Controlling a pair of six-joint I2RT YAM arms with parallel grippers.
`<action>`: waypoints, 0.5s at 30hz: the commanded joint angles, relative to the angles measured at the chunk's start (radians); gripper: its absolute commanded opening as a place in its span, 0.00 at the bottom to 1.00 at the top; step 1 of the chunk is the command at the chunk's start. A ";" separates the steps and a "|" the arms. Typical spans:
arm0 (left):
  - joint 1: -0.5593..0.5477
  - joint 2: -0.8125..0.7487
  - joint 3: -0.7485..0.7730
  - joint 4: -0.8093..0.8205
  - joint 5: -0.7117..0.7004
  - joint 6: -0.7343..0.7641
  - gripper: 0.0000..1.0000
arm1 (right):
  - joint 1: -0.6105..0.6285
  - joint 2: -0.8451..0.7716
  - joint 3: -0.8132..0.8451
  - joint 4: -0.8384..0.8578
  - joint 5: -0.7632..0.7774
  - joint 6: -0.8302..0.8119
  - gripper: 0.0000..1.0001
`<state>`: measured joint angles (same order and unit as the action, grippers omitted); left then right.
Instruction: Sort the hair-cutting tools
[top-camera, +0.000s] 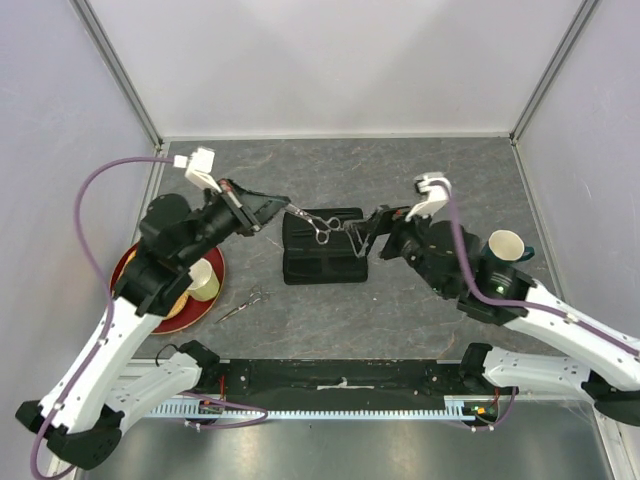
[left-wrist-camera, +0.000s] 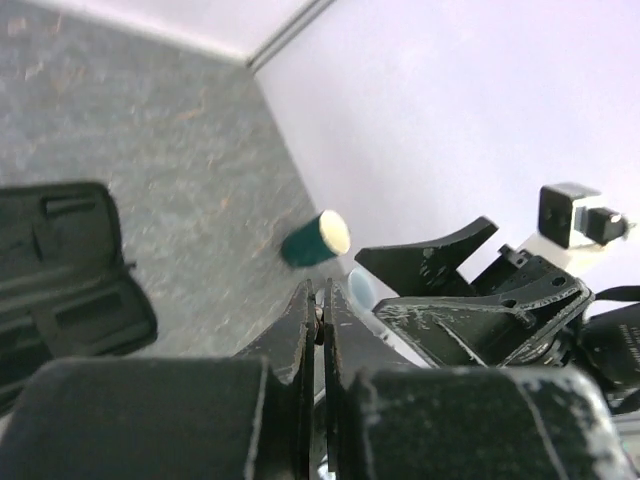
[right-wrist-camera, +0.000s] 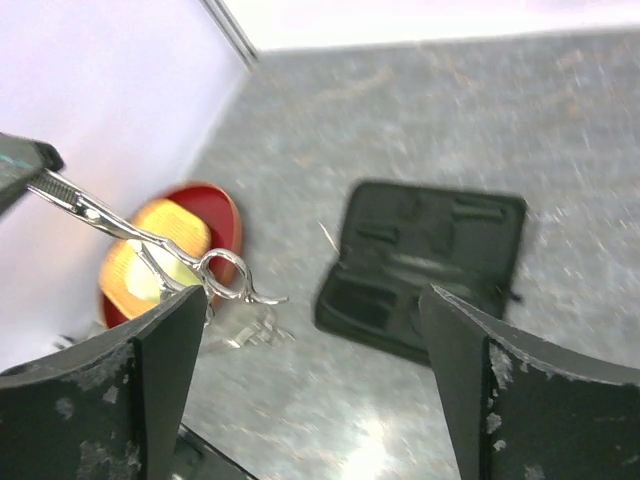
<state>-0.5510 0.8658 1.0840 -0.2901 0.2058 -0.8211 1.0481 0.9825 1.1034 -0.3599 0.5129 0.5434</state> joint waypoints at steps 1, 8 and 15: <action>0.003 -0.056 0.088 0.009 -0.109 -0.101 0.02 | 0.000 -0.099 -0.002 0.214 -0.060 -0.019 0.97; 0.003 -0.071 0.180 0.015 -0.131 -0.197 0.02 | 0.000 -0.099 0.009 0.408 -0.321 -0.066 0.98; 0.003 -0.073 0.171 0.065 -0.128 -0.294 0.02 | 0.000 -0.035 0.000 0.519 -0.464 -0.039 0.98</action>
<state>-0.5510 0.7940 1.2339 -0.2962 0.1040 -1.0065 1.0473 0.9211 1.1030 0.0357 0.1795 0.5018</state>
